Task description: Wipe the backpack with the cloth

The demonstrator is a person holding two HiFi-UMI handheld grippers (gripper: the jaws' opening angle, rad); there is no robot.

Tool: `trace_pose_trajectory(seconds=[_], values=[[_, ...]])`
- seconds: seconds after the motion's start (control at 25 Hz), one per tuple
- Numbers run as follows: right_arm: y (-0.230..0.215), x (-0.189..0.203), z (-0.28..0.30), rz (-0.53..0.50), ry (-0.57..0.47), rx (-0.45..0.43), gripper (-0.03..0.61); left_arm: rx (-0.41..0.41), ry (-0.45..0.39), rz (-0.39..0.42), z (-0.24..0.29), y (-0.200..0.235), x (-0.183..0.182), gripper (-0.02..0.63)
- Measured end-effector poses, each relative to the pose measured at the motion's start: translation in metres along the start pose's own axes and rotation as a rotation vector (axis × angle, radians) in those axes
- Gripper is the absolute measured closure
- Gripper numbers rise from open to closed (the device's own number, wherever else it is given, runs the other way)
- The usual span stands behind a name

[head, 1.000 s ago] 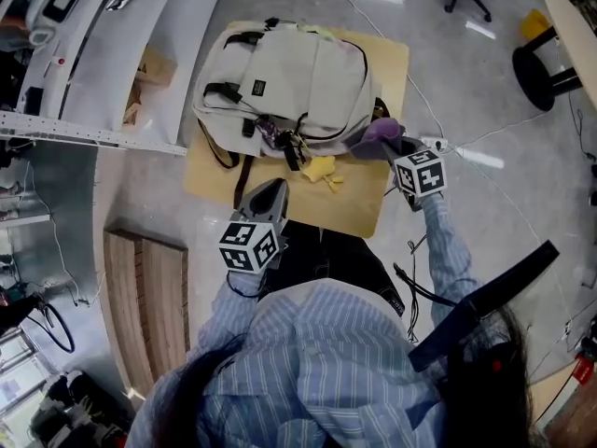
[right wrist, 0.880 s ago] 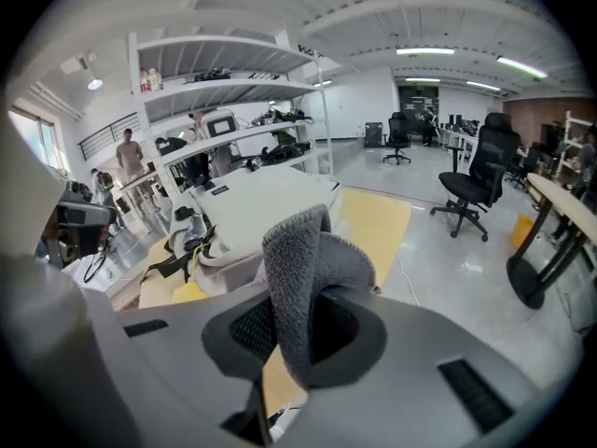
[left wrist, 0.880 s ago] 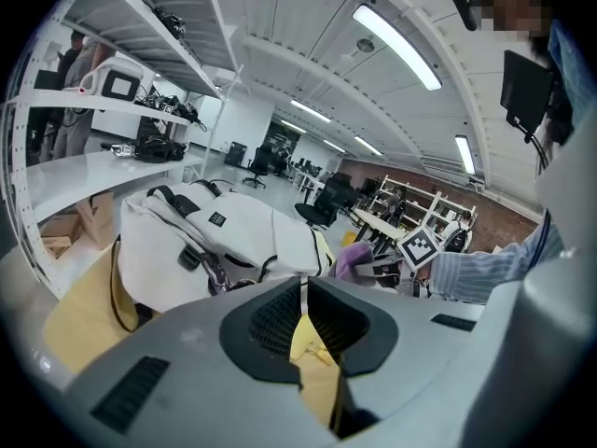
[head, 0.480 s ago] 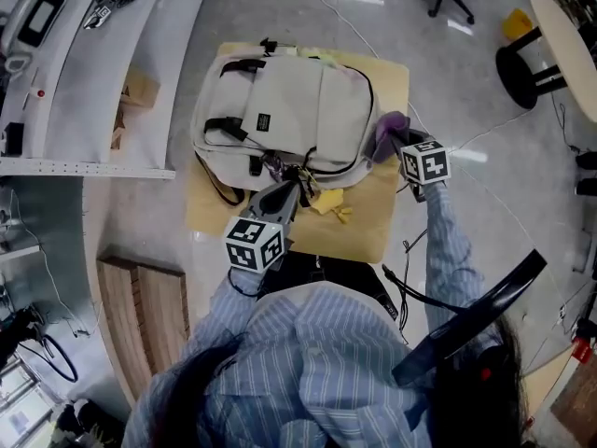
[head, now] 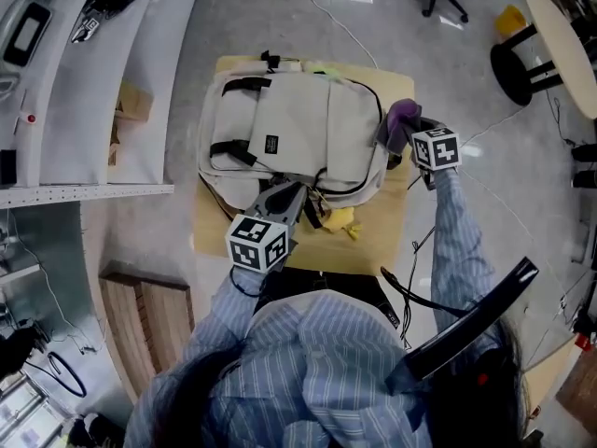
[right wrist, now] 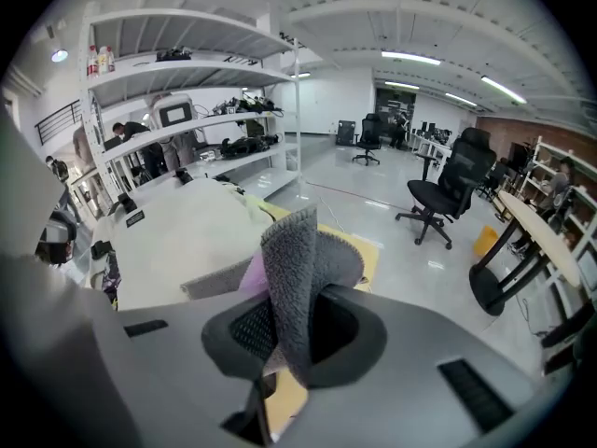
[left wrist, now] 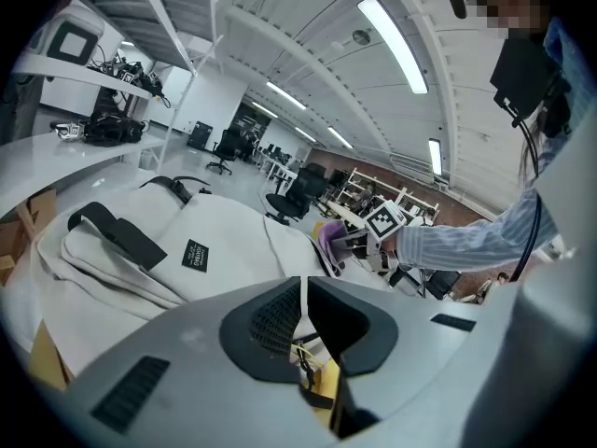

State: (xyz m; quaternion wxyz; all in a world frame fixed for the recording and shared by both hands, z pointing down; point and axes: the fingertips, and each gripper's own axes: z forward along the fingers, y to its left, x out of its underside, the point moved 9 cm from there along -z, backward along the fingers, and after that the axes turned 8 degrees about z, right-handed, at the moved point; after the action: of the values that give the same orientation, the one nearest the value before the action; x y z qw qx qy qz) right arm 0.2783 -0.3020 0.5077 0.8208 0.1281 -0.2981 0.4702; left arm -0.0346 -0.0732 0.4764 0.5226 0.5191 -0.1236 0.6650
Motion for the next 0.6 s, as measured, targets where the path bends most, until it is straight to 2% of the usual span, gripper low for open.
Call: trace_pose_trajectory(seconds=[0.36,0.6], values=[[-0.025,-0.051,0.017,-0.022,-0.022,0.091,0.537,0.033,0.033,-0.020,0.000,0.014,0.008,0.591],[-0.031,-0.075,0.023,-0.056,-0.002,0.149,0.537,0.033,0.036,-0.039,-0.006,0.018,0.014,0.591]])
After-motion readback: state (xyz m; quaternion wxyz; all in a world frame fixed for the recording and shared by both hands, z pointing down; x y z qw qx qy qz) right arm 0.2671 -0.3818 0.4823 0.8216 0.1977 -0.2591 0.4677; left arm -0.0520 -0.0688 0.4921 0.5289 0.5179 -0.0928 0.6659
